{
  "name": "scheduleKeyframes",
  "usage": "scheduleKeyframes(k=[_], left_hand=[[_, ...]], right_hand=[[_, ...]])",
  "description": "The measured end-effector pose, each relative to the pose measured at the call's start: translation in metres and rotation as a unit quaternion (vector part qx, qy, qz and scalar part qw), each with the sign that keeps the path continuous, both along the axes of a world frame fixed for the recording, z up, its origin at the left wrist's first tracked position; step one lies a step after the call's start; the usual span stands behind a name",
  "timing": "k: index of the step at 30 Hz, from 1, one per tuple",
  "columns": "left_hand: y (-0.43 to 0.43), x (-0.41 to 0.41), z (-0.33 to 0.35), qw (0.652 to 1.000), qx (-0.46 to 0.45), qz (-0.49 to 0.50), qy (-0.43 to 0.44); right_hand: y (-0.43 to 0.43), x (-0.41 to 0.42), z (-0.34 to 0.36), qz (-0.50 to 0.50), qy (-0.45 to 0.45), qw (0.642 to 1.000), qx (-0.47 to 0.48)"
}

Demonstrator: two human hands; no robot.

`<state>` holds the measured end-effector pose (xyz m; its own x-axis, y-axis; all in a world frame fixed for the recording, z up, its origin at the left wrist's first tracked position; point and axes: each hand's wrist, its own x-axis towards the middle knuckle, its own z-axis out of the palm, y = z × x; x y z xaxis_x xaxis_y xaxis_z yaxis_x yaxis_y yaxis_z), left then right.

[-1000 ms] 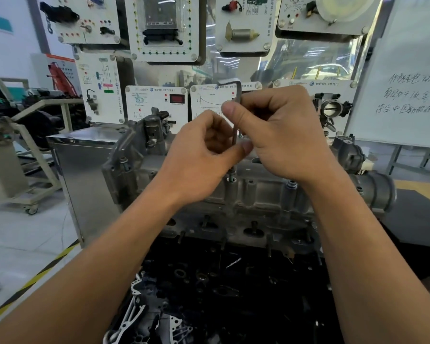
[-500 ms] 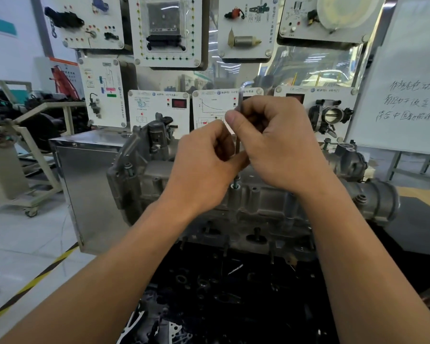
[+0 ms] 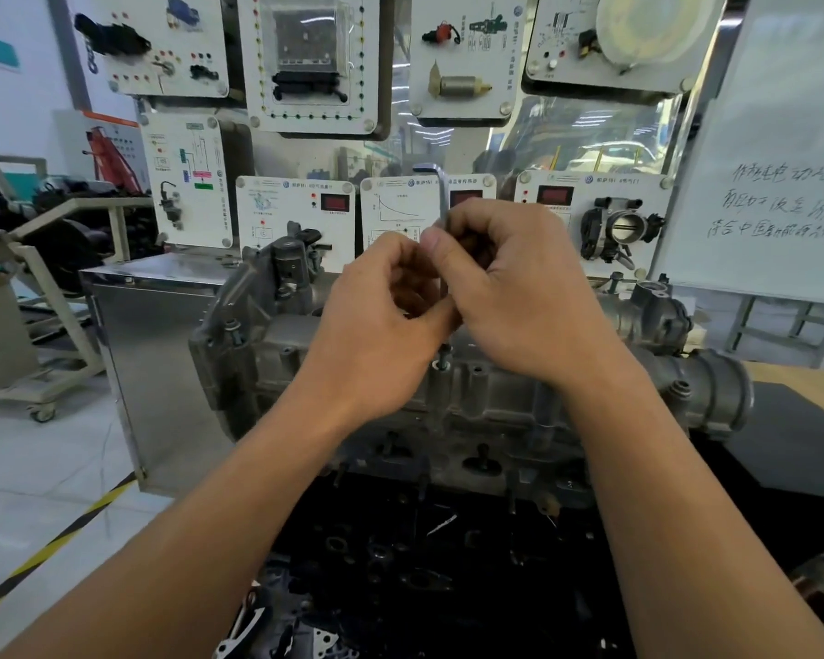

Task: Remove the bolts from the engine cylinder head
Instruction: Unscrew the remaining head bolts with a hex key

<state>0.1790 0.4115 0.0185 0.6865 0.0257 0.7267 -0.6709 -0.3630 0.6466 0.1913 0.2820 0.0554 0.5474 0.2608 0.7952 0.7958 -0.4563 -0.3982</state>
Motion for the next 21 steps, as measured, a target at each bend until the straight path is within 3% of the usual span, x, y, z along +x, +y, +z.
scheduleKeyframes(k=[3,9,15,21], left_hand=[[0.0089,-0.0026,-0.0007,0.995,0.062,-0.065,0.035],[0.0036,-0.0026,0.002,0.998,0.035,0.059,-0.001],[0.0107,-0.0093,0.0021,0.994,0.055,-0.076,0.055],[0.0026,-0.0046,0.003,0.998,0.025,0.054,0.007]], right_hand=[[-0.0011,0.0,0.0007,0.0,-0.001,1.0,0.004],[0.003,-0.0027,-0.0011,0.017,0.011,1.0,0.0],[-0.0013,-0.0041,0.0005,0.008,0.017,1.0,-0.002],[0.0001,-0.0059,0.0,0.009,0.018,1.0,-0.021]])
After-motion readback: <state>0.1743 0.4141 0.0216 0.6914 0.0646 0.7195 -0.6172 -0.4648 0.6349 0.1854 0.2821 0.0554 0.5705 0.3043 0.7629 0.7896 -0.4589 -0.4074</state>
